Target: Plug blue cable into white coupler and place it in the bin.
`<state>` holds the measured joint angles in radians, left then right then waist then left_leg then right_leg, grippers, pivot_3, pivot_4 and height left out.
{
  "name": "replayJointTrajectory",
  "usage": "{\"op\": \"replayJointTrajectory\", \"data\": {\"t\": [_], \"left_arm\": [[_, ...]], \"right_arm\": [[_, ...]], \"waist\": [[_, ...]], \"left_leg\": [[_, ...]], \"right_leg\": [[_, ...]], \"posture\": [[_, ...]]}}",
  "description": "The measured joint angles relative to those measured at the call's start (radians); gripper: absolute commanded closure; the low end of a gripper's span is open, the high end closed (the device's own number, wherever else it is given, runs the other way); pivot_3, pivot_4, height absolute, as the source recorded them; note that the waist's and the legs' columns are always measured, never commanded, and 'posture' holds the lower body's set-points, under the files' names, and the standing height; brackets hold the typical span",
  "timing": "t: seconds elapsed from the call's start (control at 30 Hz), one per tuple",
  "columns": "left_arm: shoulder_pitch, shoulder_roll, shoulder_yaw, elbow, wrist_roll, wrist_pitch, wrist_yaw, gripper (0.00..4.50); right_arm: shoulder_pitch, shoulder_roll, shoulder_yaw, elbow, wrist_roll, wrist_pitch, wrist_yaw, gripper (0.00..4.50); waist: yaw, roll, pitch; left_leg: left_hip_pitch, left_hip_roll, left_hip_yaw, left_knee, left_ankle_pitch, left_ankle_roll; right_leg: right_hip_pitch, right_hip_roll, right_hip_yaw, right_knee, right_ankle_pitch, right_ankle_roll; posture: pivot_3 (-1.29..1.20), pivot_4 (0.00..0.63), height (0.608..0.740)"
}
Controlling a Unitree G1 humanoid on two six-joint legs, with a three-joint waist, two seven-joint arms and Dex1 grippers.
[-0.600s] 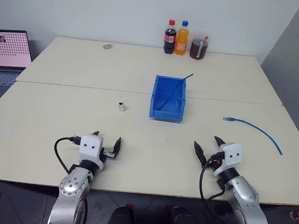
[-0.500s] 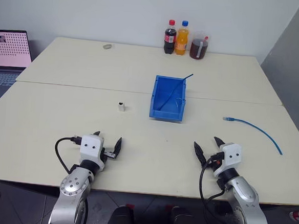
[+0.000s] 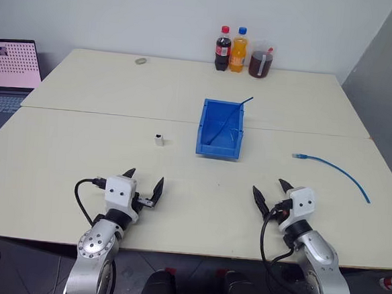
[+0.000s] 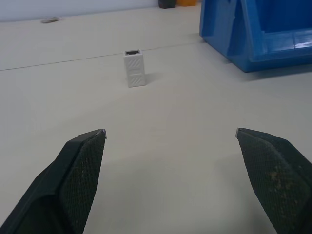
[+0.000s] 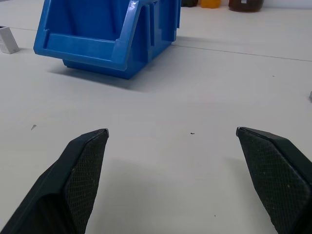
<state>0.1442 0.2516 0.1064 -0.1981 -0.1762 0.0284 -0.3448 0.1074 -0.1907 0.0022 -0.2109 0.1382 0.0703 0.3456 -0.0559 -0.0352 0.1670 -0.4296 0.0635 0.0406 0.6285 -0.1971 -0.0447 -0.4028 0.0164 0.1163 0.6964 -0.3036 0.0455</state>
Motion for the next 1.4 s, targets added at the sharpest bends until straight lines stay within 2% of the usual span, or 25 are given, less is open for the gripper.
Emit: {"op": "replayJointTrajectory", "data": {"t": [0.27, 0.4, 0.53, 0.63, 0.67, 0.77, 0.9, 0.97, 1.07, 1.17, 1.37, 1.4], "left_arm": [[-0.002, 0.081, -0.051, -0.022, -0.071, 0.016, -0.172, 0.00], [-0.083, 0.091, -0.122, -0.035, -0.060, 0.083, -0.195, 0.00], [-0.230, 0.094, -0.217, -0.054, -0.036, 0.231, -0.191, 0.00], [-0.345, 0.094, -0.293, -0.071, -0.014, 0.352, -0.195, 0.00], [-0.355, 0.093, -0.301, -0.073, -0.014, 0.361, -0.196, 0.00], [-0.391, 0.078, -0.341, -0.083, -0.023, 0.423, -0.218, 0.00], [-0.465, 0.072, -0.378, -0.089, -0.035, 0.487, -0.256, 0.00], [-0.489, 0.070, -0.380, -0.090, -0.045, 0.503, -0.267, 0.00], [-0.514, 0.059, -0.389, -0.090, -0.050, 0.512, -0.279, 0.00], [-0.517, 0.064, -0.396, -0.090, -0.051, 0.517, -0.289, 0.00], [-0.519, 0.079, -0.396, -0.090, -0.052, 0.525, -0.303, 0.00], [-0.519, 0.081, -0.396, -0.090, -0.052, 0.527, -0.304, 0.00]], "right_arm": [[0.000, -0.008, -0.009, -0.002, 0.002, 0.006, 0.000, 0.03], [-0.014, -0.030, -0.055, -0.016, 0.040, 0.040, -0.001, 0.03], [-0.059, -0.134, -0.140, -0.032, 0.104, 0.116, 0.040, 0.03], [-0.173, -0.281, -0.218, 0.047, 0.142, 0.189, 0.098, 0.03], [-0.189, -0.299, -0.227, 0.064, 0.148, 0.196, 0.103, 0.03], [-0.296, -0.401, -0.268, 0.213, 0.170, 0.240, 0.178, 0.03], [-0.526, -0.561, -0.230, 0.609, 0.145, 0.247, 0.345, 0.03], [-0.639, -0.601, -0.194, 0.792, 0.105, 0.225, 0.404, 0.03], [-0.796, -0.614, -0.136, 1.071, 0.031, 0.165, 0.445, 0.03], [-0.892, -0.611, -0.074, 1.306, -0.054, 0.103, 0.464, 0.03], [-0.984, -0.601, -0.057, 1.449, -0.109, 0.088, 0.457, 0.03], [-0.988, -0.600, -0.058, 1.458, -0.114, 0.089, 0.461, 0.40]], "waist": [[0.000, 0.000, 0.000], [0.006, 0.000, 0.000], [0.009, 0.000, 0.000], [0.005, 0.000, 0.000], [0.002, 0.000, 0.000], [-0.001, 0.001, 0.000], [-0.001, 0.004, 0.003], [-0.002, 0.004, 0.003], [-0.007, 0.004, 0.003], [-0.003, 0.004, 0.003], [-0.004, 0.004, 0.003], [-0.004, 0.004, 0.003]], "left_leg": [[-0.001, 0.000, -0.001, 0.000, 0.000, 0.000], [-0.001, -0.001, -0.002, 0.001, 0.000, 0.000], [-0.001, -0.001, -0.003, 0.002, 0.001, 0.001], [0.000, -0.002, -0.004, 0.002, 0.001, 0.001], [0.000, -0.002, -0.004, 0.002, 0.001, 0.001], [0.002, -0.001, -0.006, 0.001, 0.001, 0.001], [0.006, -0.003, -0.005, 0.002, 0.001, 0.001], [0.010, -0.003, -0.006, 0.001, 0.001, 0.001], [0.011, -0.003, -0.005, 0.000, 0.001, 0.001], [0.008, -0.003, -0.005, 0.000, 0.000, 0.001], [0.010, -0.003, -0.005, 0.000, 0.000, 0.001], [0.012, -0.003, -0.006, 0.000, 0.000, 0.001]], "right_leg": [[0.000, 0.000, -0.001, 0.000, 0.000, 0.000], [0.000, 0.000, -0.002, 0.000, 0.000, 0.000], [0.003, 0.000, -0.003, 0.000, 0.000, 0.001], [0.004, 0.000, -0.003, 0.000, 0.001, 0.001], [0.004, 0.001, -0.002, 0.000, 0.001, 0.001], [0.006, 0.001, -0.004, 0.000, 0.000, -0.001], [0.011, 0.000, -0.004, -0.001, 0.000, -0.001], [0.017, 0.000, -0.005, -0.006, 0.000, -0.001], [0.018, 0.000, -0.004, -0.008, 0.000, -0.001], [0.018, -0.001, -0.003, -0.013, 0.000, 0.000], [0.022, -0.001, -0.004, -0.015, 0.001, 0.001], [0.024, -0.001, -0.004, -0.015, 0.001, 0.001]], "posture": [[0.00, 0.150, 0.740], [0.00, 0.150, 0.740], [0.00, 0.150, 0.740], [0.00, 0.150, 0.740], [0.00, 0.150, 0.740], [0.00, 0.150, 0.740], [0.00, 0.150, 0.740], [0.00, 0.150, 0.740], [0.00, 0.150, 0.740], [0.00, 0.150, 0.740], [0.00, 0.150, 0.740], [0.00, 0.150, 0.740]]}}
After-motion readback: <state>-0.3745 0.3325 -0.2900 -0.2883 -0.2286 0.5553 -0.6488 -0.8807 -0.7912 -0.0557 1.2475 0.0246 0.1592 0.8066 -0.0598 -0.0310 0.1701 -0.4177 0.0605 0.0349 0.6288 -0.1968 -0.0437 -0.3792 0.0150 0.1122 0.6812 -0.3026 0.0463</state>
